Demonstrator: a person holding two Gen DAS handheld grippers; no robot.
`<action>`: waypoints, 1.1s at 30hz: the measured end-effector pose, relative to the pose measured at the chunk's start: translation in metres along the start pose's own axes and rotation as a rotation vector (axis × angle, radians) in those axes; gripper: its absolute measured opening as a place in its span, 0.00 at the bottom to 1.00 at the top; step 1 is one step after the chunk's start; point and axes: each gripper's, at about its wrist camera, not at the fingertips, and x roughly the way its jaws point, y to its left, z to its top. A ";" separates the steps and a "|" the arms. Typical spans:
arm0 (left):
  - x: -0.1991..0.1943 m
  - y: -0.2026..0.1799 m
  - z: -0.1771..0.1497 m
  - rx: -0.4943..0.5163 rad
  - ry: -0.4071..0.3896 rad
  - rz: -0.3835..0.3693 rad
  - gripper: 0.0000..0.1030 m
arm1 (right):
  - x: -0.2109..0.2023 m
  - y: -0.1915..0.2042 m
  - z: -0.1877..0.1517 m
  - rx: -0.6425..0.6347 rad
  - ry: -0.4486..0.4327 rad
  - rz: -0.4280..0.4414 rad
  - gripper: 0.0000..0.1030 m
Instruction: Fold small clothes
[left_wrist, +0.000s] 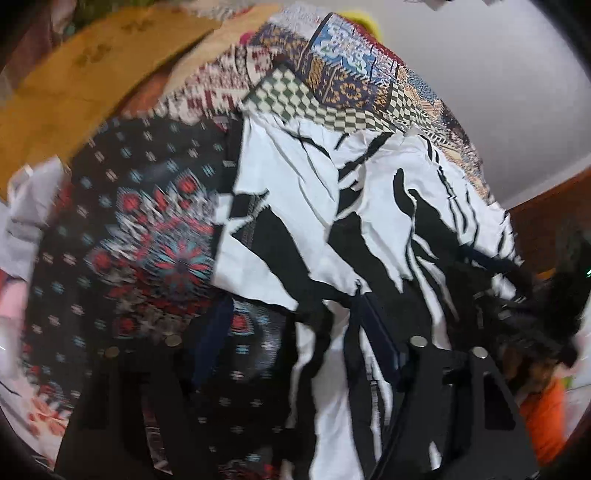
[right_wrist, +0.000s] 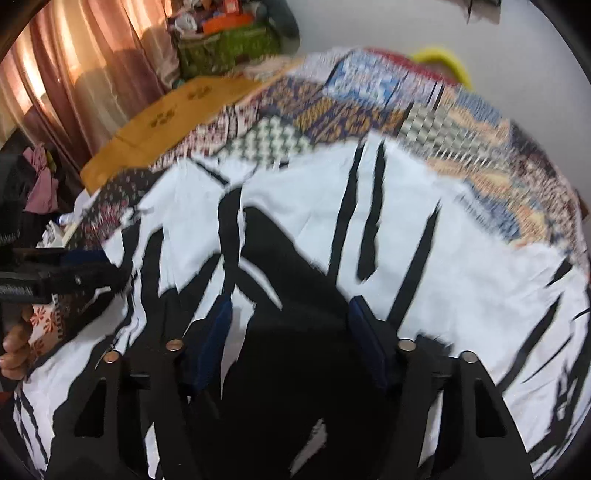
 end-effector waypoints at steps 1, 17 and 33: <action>0.004 0.002 0.001 -0.015 0.024 -0.031 0.59 | 0.003 -0.001 -0.002 0.005 0.013 0.009 0.54; 0.013 -0.003 0.045 0.018 -0.095 0.150 0.03 | 0.001 -0.001 -0.011 0.024 -0.008 0.033 0.52; -0.020 -0.166 0.014 0.477 -0.242 0.115 0.03 | -0.070 -0.027 -0.046 0.091 -0.083 -0.030 0.51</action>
